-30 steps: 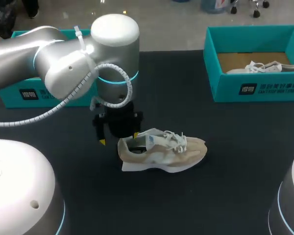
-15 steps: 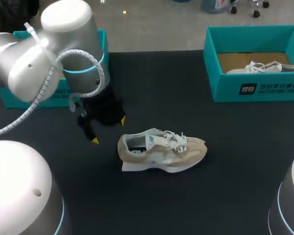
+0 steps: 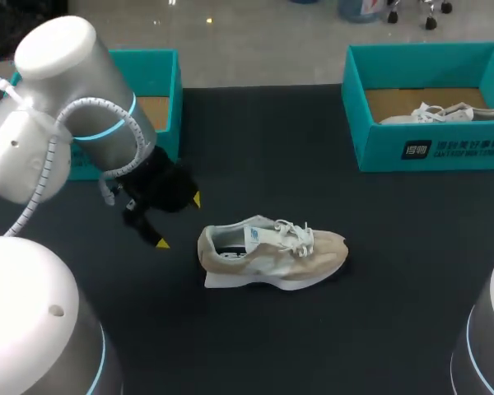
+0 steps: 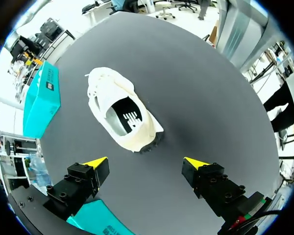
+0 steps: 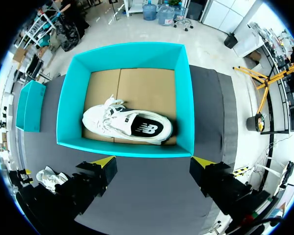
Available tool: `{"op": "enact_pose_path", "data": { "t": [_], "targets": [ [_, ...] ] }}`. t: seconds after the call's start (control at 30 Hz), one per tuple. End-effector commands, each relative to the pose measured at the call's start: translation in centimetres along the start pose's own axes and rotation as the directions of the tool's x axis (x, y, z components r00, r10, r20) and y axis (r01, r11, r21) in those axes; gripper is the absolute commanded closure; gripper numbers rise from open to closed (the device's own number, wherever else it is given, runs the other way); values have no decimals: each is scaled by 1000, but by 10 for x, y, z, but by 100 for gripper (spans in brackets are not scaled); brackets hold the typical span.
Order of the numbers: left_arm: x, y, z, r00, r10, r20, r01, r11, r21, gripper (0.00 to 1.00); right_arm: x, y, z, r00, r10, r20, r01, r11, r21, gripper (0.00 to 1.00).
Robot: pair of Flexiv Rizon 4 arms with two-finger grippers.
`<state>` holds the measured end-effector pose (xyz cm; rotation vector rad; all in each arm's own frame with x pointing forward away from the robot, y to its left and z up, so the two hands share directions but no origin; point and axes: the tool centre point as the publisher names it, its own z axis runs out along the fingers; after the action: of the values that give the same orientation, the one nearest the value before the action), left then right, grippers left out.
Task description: Take the shoe out of the shoebox, open the shoe tongue, remove and reinsert the insole, then place the shoe into the shoebox
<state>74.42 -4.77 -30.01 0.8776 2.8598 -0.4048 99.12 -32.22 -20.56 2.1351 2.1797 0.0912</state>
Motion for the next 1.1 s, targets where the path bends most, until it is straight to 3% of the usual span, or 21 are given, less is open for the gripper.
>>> {"op": "enact_pose_path", "data": {
  "t": [0.03, 0.17, 0.4, 0.87, 1.1],
  "targets": [
    [8, 13, 6, 985, -149, 90, 136, 981, 138, 0, 0, 1, 0, 1000, 0, 1, 0, 1000, 2, 0],
    [15, 17, 9, 960, -243, 140, 212, 955, 205, 0, 0, 1, 0, 1000, 0, 1, 0, 1000, 2, 0],
    [23, 24, 17, 906, -408, 111, 345, 864, 366, 0, 0, 1, 0, 1000, 0, 1, 0, 1000, 2, 0],
    [23, 24, 17, 914, -398, 83, 342, 862, 374, 0, 0, 1, 0, 1000, 0, 1, 0, 1000, 2, 0],
    [25, 25, 43, 841, -538, 57, 436, 736, 518, 0, 0, 1, 0, 1000, 0, 1, 0, 1000, 2, 0]
  ]
}}
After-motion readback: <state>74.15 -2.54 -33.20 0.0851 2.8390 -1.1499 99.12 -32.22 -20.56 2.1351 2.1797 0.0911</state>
